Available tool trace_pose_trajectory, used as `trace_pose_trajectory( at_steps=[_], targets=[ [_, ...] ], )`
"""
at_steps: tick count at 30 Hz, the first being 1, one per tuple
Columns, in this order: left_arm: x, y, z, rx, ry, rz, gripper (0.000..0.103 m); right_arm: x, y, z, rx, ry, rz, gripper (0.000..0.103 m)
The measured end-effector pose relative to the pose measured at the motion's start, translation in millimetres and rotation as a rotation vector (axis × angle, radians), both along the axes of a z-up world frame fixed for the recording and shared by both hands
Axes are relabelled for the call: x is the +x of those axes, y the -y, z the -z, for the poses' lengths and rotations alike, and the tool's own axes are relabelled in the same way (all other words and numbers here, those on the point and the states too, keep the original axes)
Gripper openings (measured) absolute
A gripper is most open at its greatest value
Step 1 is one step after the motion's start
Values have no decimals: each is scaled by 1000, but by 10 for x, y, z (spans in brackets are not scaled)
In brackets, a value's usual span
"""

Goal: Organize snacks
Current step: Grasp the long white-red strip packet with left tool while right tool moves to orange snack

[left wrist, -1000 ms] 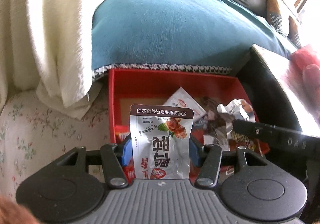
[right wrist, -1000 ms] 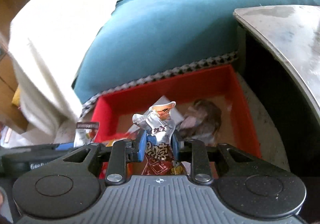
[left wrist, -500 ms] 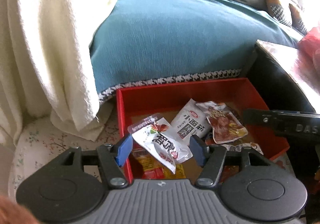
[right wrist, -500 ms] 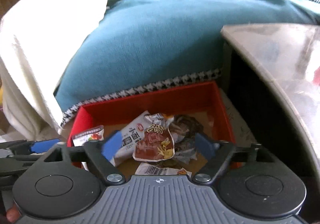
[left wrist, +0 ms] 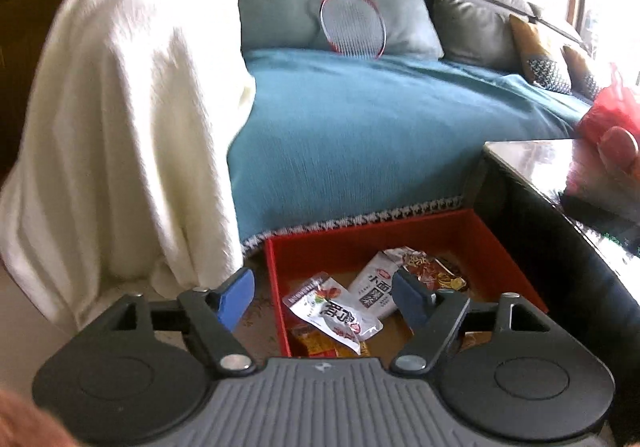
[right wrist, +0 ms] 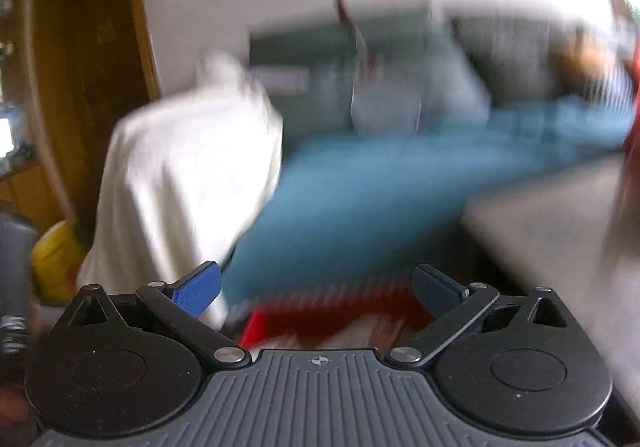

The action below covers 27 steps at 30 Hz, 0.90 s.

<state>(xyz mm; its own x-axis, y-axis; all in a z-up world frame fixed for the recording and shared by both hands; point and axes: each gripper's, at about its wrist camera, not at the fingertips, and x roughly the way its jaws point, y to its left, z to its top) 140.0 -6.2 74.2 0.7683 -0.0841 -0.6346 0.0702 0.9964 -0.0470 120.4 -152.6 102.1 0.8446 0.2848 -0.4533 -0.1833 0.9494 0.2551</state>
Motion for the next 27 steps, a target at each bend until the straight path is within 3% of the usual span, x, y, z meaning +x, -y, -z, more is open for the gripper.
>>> trace_pose_trajectory(
  at_steps=[2, 4, 8, 9, 11, 14, 17, 21, 24, 27],
  targets=[
    [-114, 7, -39, 30, 23, 0, 79, -26, 65, 21, 66, -30, 53, 103],
    [-222, -22, -71, 48, 43, -5, 80, -183, 100, -70, 91, 44, 82, 103],
    [-456, -139, -48, 78, 50, 9, 87, -615, 20, -107, -16, 205, 41, 103],
    [-514, -179, -2, 95, 35, 17, 88, -658, 11, -45, -25, 164, 34, 103],
    [-591, -260, 133, 113, -16, 42, 88, -726, -37, 177, -71, 0, 12, 103],
    [-603, -415, 424, 103, -157, 64, 88, -826, -167, 490, -193, -131, -38, 103],
    [-562, -537, 736, 83, -295, 21, 87, -914, -273, 645, -215, -193, -78, 102],
    [-464, -678, 1040, -64, -458, -80, 87, -900, -324, 674, -238, -199, -82, 103],
    [-409, -710, 1121, -146, -499, -170, 86, -898, -347, 626, -216, -200, -97, 103],
    [-349, -635, 1180, -153, -504, -263, 87, -894, -319, 664, -203, -201, -107, 103]
  ],
)
